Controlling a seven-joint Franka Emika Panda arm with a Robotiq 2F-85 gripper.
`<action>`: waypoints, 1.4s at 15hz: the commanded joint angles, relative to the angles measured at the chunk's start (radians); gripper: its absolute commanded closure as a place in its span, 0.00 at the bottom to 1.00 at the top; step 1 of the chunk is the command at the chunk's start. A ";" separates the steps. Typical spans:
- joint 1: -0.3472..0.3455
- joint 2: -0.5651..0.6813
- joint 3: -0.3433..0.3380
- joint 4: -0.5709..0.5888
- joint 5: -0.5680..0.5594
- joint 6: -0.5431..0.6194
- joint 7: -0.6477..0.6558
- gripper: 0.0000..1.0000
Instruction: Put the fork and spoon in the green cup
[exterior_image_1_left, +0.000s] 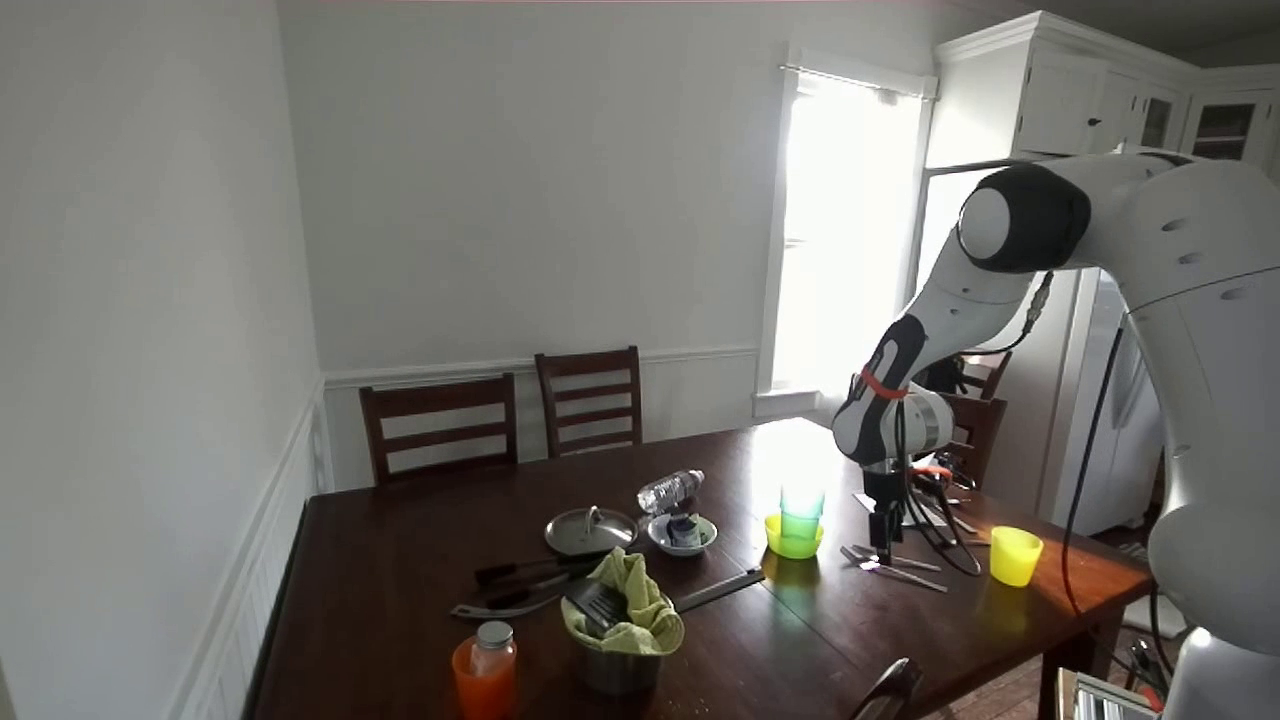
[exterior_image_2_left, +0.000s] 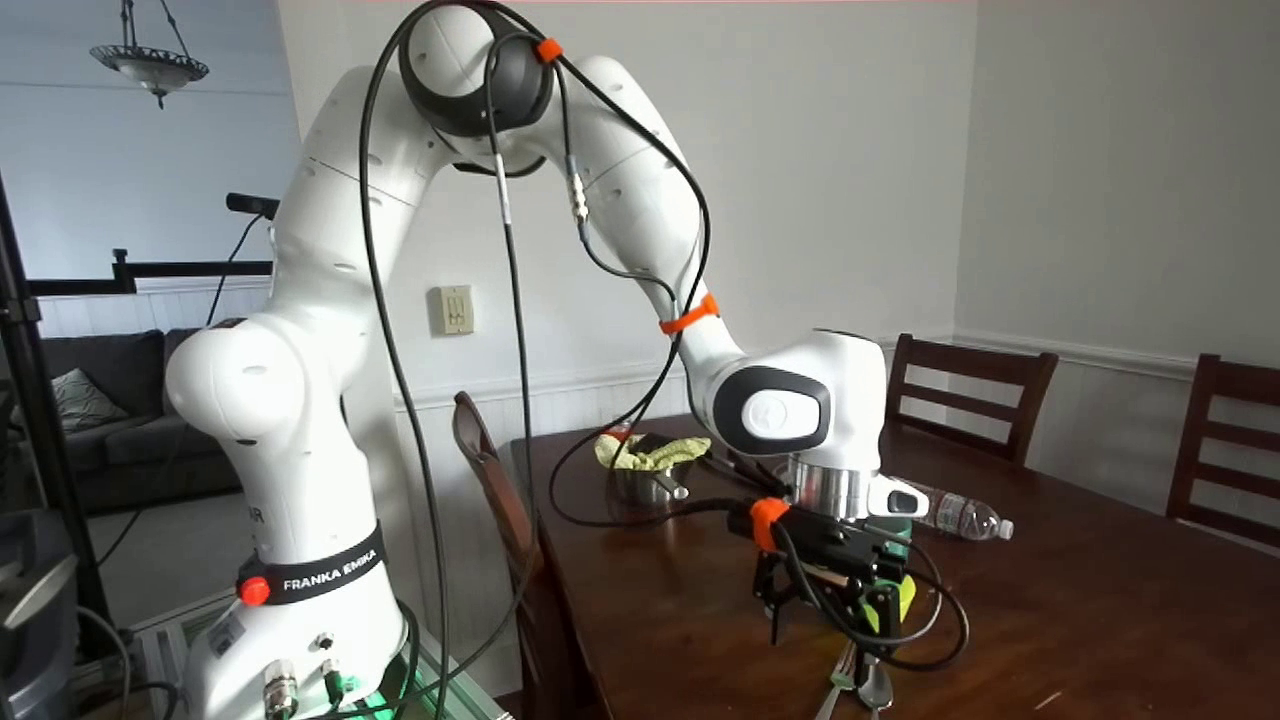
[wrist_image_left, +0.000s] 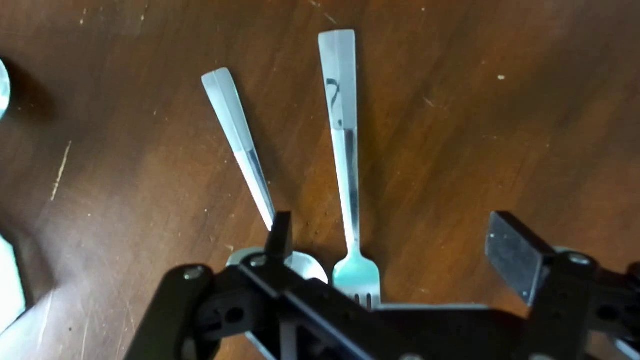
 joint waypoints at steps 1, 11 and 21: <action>-0.027 0.068 0.012 0.046 0.000 0.033 -0.044 0.00; -0.050 0.122 0.039 0.093 0.005 0.036 -0.055 0.73; -0.049 0.085 0.044 0.067 0.010 0.035 -0.060 0.97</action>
